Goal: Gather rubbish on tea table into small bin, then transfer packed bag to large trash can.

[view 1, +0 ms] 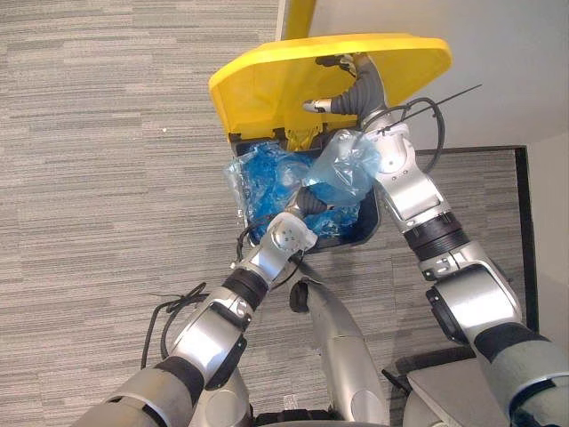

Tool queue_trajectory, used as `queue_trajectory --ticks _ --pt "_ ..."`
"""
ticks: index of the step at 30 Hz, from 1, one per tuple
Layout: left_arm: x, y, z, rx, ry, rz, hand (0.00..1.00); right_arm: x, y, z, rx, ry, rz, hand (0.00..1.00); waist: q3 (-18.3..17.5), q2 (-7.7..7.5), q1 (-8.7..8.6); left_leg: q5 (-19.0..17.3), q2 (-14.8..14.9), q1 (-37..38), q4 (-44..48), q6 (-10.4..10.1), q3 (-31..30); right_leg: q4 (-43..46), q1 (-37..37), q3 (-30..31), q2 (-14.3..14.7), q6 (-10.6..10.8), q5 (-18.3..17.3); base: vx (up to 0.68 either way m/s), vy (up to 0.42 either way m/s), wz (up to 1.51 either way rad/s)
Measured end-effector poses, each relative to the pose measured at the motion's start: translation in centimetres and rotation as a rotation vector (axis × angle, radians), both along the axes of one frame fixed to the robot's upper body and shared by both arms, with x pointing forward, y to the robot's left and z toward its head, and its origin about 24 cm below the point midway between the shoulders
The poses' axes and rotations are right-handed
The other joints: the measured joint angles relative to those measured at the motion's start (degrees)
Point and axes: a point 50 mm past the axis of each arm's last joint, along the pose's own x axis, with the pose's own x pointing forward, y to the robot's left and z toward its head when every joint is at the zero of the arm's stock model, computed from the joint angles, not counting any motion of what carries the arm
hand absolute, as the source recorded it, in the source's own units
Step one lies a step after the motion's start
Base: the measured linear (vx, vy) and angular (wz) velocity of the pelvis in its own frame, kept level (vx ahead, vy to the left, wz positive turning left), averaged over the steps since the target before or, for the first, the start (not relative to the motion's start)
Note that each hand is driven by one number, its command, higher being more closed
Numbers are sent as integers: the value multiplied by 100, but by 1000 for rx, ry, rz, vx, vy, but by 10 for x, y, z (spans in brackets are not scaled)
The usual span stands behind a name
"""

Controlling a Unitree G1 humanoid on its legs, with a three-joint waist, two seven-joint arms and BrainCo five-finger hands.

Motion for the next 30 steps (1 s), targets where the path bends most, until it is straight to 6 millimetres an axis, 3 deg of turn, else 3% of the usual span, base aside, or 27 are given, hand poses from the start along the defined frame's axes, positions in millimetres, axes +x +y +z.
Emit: queue_trajectory --ticks 2,3,4,5,6,9,16,20,21,23,27,28,29,30 --pt "1 1 1 8 -7 7 0 0 1 0 -1 -1 3 0 17 -50 4 2 20 -2 -39 4 -13 2 2 -48 -3 75 -52 22 -102 0" --pt "1 3 0 9 -7 13 0 0 2 0 1 -1 8 0 26 -33 55 36 148 7 -145 3 -71 173 -36 -182 -35 333 -363 40 -139 16" --pt "2 6 0 -2 0 28 0 0 4 0 -2 1 10 0 17 -69 -11 69 215 -4 -110 -82 -50 1587 -453 509 -124 -920 -220 102 -220 59" --pt "2 7 -1 -2 3 33 0 -1 4 -1 -6 1 11 0 2 -157 -139 172 134 -26 -61 -285 -98 1533 -391 730 -195 -479 -546 120 -274 58" --pt "4 12 -1 -7 3 63 0 -1 7 0 -11 -2 20 0 1 -157 -63 193 113 -56 -30 -299 -216 1466 -363 664 -155 -347 -541 87 -208 28" --pt "8 22 -1 -27 8 114 0 -1 8 -6 -18 15 27 0 -1 -158 -5 129 -13 -41 278 -78 -160 1393 -274 539 -182 -383 -458 -22 -44 -5" --pt "-1 56 -26 -81 57 238 0 -1 -5 -63 -89 144 -28 0 -6 -158 182 356 -305 399 -271 -129 -215 1013 380 380 -500 -246 -287 -44 18 27" --pt "-14 87 -53 -108 125 321 0 -2 -22 -107 -84 283 -86 0 -14 -151 324 444 -450 622 -423 -107 -323 974 653 322 -620 -258 -265 4 29 19" --pt "-25 102 -70 -136 176 369 0 -4 -34 -130 -79 357 -128 0 -16 -144 393 462 -508 825 -503 -127 -330 1004 823 315 -681 -202 -305 34 50 16" --pt "-45 127 -95 -172 250 447 0 -10 -47 -156 -83 440 -168 0 -27 -129 414 468 -583 1046 -518 -131 -343 1070 1040 328 -758 -112 -374 34 75 16" --pt "-97 171 -150 -175 437 598 0 -28 -71 -201 -75 584 -239 0 -136 2 460 339 -735 1382 -469 94 -352 1073 1428 381 -882 -25 -434 -8 102 11" --pt "-119 185 -173 -159 541 650 0 -35 -74 -219 -94 642 -247 0 -179 86 491 300 -772 1552 -419 154 -341 1066 1612 408 -907 11 -443 -16 114 0" --pt "-125 188 -178 -157 566 665 0 -37 -74 -222 -92 654 -246 0 -188 104 493 280 -774 1589 -399 156 -337 1067 1645 417 -909 14 -444 -27 115 -8" --pt "-146 199 -196 -149 652 716 0 -44 -71 -233 -82 689 -237 0 -222 171 505 222 -794 1719 -331 171 -294 1078 1751 477 -911 43 -440 -48 121 -19"
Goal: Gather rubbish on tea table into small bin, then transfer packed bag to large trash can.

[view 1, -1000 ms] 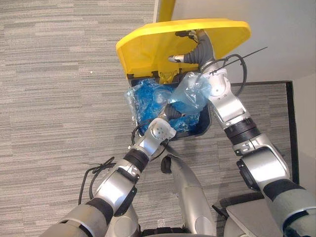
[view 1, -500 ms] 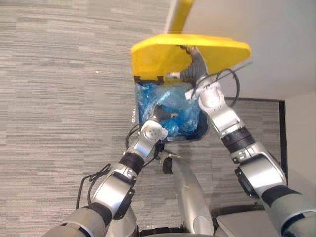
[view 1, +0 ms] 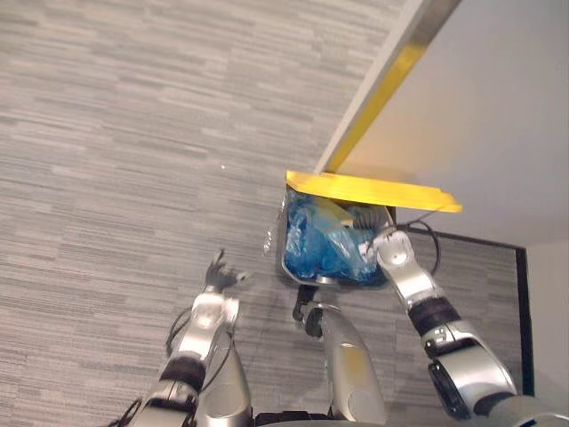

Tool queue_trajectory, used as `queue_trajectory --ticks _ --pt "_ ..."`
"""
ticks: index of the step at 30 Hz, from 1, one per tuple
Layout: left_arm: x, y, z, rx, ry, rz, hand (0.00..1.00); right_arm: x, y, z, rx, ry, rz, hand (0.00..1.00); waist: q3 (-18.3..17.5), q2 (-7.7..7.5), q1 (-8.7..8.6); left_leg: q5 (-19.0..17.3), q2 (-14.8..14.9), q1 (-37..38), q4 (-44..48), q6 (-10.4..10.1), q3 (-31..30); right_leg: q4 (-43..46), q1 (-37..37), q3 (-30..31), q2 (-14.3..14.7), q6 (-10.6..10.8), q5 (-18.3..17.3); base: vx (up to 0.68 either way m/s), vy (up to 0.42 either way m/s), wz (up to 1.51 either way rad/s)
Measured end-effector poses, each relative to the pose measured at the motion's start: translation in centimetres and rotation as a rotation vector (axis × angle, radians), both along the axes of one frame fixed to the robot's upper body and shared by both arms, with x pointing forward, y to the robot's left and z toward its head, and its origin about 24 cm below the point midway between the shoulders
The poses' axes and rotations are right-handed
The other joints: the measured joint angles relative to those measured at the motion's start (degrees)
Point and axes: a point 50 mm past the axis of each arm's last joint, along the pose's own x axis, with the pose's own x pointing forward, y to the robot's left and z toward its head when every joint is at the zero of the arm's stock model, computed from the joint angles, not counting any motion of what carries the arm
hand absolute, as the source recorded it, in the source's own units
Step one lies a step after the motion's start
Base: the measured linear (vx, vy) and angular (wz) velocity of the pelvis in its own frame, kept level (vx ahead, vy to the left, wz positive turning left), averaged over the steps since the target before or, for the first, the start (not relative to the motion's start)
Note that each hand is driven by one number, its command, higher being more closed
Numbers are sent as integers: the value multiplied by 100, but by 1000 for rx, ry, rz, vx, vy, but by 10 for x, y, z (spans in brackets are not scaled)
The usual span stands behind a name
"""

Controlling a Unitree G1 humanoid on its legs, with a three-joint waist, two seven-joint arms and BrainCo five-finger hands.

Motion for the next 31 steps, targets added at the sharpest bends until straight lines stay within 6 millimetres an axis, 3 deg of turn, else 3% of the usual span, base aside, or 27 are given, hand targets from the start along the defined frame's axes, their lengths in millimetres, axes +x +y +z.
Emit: queue_trajectory --ticks 2,7,8,9,10,11,12,13,14,15,16,17,18,20,22,26,31 --pt "-26 9 -18 -19 100 54 0 -12 5 -17 47 53 -6 0 -32 36 17 -41 -47 166 64 29 135 -2 97 140 -20 68 40 -72 124 -26" --pt "-42 12 -30 -49 175 74 0 -72 1 -84 125 273 -90 0 -272 93 -71 -10 -104 191 95 228 424 -413 198 296 -133 339 341 -159 88 -23" --pt "-48 11 -34 -59 199 74 0 -97 0 -105 134 360 -117 0 -403 144 -144 201 -84 207 -157 198 501 348 -2 312 -164 40 174 -151 -15 -12" --pt "-52 10 -36 -60 216 75 0 -120 0 -126 163 453 -161 0 -524 61 -202 394 -82 359 -439 143 546 1321 -38 338 -178 -173 -59 -95 -43 -11" --pt "-54 10 -37 -62 222 75 0 -136 -1 -138 184 514 -196 0 -579 33 -204 496 -83 458 -609 114 579 1842 44 345 -207 -184 -232 10 -97 -10" --pt "-59 6 -40 -71 237 73 0 -159 -3 -154 229 594 -263 0 -749 -6 -204 569 -84 497 -777 84 603 2343 268 423 -265 -129 -621 28 -121 -20" --pt "-59 3 -41 -85 241 78 0 -170 -9 -160 245 625 -315 0 -846 -91 -239 560 -93 469 -785 25 613 1982 444 487 -162 120 -886 -23 -159 -19" --pt "-60 -1 -43 -104 252 88 0 -174 -12 -163 249 639 -337 0 -888 -57 -285 588 -84 463 -818 -20 595 1417 747 446 -26 262 -1132 -28 -145 -45" --pt "-62 -17 -46 -151 261 90 0 -182 -19 -170 240 684 -375 0 -1074 183 -225 667 34 441 -1045 119 552 309 1118 376 325 -19 -1069 -69 -87 -62" --pt "-65 -28 -49 -198 266 108 0 -188 -28 -172 245 696 -428 0 -1169 276 -175 847 82 542 -1399 250 699 636 1063 221 266 -145 -1171 -81 -18 -67" --pt "-65 -31 -49 -215 255 124 0 -196 -31 -176 265 715 -482 0 -1277 85 -214 1015 -150 722 -1679 127 874 1289 1215 289 -188 -34 -1310 -79 -12 -37" --pt "-65 -30 -49 -212 258 125 0 -206 -28 -181 270 759 -497 0 -1420 -143 -213 1050 -294 735 -1739 107 925 785 1480 412 -299 226 -1647 -35 -100 -10" --pt "-64 -32 -50 -224 263 133 0 -212 -28 -185 285 794 -518 0 -1477 -71 -211 1091 -233 732 -1789 58 894 473 1586 390 -166 162 -1676 -11 -91 -10" --pt "-71 -43 -54 -254 288 135 0 -223 -36 -189 277 828 -569 0 -1744 52 -209 1405 -221 747 -2363 128 918 -70 1551 420 25 124 -1357 18 -40 -21" --pt "-76 -44 -57 -258 318 141 0 -222 -41 -190 288 844 -608 0 -1735 89 -223 1810 -346 1060 -3067 52 1005 -311 1559 527 72 44 -1118 88 -3 -17" --pt "-80 -40 -59 -247 334 148 0 -227 -44 -192 299 860 -642 0 -1765 190 -237 1916 -388 1212 -3282 27 1074 -700 1752 558 121 76 -877 78 50 -13" --pt "-85 -32 -61 -207 361 144 0 -226 -41 -193 326 865 -653 0 -1773 200 -265 1890 -516 1467 -3434 80 1092 -1354 2181 673 97 162 -550 66 112 -9"
